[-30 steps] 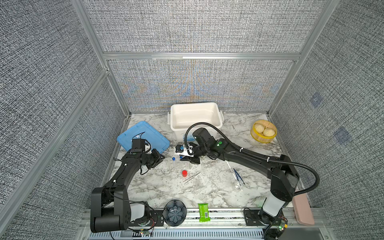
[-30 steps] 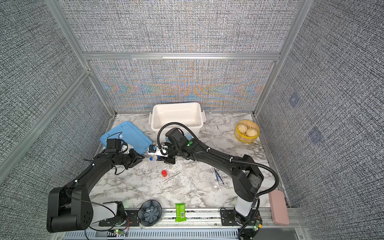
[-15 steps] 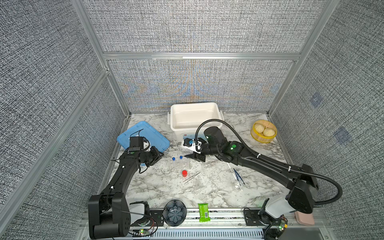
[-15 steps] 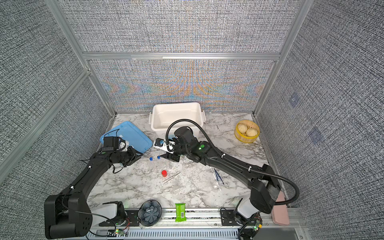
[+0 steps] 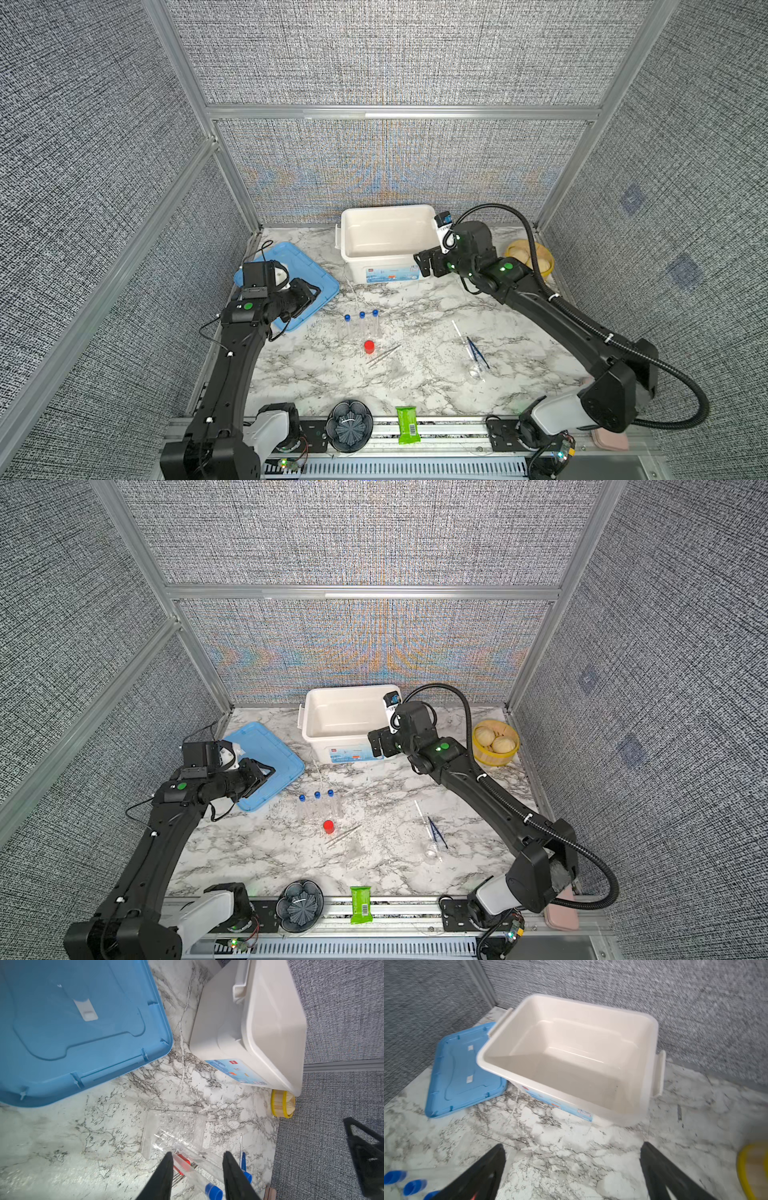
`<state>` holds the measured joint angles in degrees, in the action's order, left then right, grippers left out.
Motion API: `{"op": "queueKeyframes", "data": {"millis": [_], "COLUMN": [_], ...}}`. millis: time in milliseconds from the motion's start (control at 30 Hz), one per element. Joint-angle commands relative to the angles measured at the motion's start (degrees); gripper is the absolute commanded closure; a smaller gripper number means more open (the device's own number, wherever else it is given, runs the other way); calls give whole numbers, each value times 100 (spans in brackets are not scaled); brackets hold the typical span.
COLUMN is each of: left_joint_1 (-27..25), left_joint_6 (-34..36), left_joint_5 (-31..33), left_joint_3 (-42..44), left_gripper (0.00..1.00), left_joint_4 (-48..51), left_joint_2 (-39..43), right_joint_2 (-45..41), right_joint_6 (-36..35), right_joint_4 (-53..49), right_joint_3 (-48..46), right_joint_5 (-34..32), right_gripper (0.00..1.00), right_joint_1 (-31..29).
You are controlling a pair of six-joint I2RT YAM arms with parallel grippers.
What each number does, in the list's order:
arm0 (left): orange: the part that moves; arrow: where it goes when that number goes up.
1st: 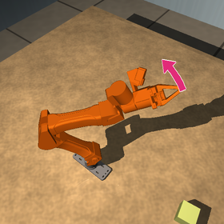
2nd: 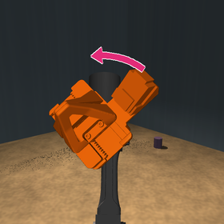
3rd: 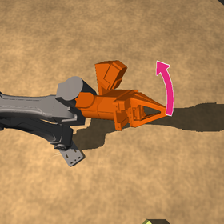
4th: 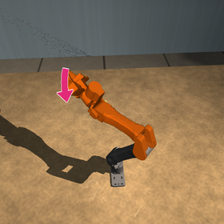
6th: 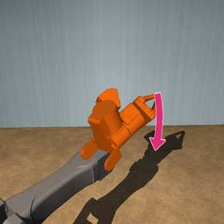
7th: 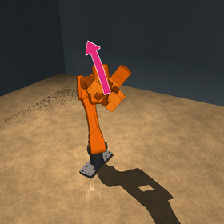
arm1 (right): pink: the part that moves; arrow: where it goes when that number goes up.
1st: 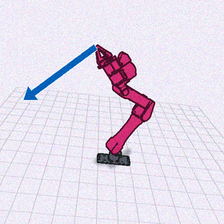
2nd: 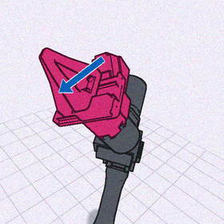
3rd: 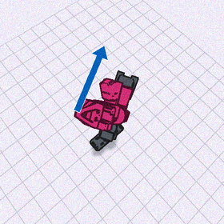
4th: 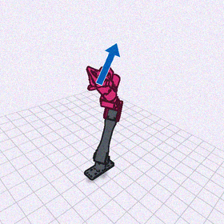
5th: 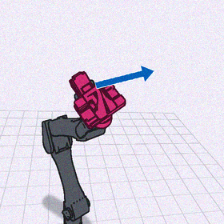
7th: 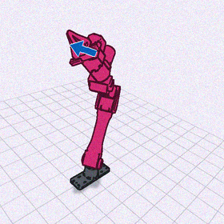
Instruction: Organize the chemistry lab equipment
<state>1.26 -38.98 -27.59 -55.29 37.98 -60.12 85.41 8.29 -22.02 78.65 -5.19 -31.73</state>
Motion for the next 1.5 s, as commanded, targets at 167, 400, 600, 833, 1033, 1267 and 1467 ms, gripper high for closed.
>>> {"op": "queueKeyframes", "data": {"millis": [167, 400, 600, 833, 1033, 1267, 1467], "left_joint_1": [10, 14, 9, 14, 15, 11, 15], "left_joint_6": [-26, 220, 468, 576, 552, 480, 350], "left_joint_5": [-159, 130, 594, 988, 1189, 1537, 1596], "left_joint_3": [-136, -180, -197, -49, 30, 209, 490], "left_gripper": [54, 54, 53, 51, 48, 49, 49], "left_joint_4": [-43, 144, 546, 749, 749, 735, 540], "left_joint_2": [439, 685, 812, 1199, 1249, 1318, 1276], "right_joint_2": [416, 1258, 2070, 2583, 2530, 2074, 1673], "right_joint_6": [990, 1085, 1590, 1786, 2077, 2433, 2593], "right_joint_4": [-12, -335, -1113, -1759, -1895, -1655, -1496], "right_joint_3": [337, 1035, 1919, 2459, 2408, 1875, 1331], "right_joint_5": [409, 118, -231, -408, -503, -436, -545], "right_gripper": [5, 31, 41, 52, 63, 72, 75], "right_joint_1": [720, 892, 930, 927, 934, 935, 934]}}
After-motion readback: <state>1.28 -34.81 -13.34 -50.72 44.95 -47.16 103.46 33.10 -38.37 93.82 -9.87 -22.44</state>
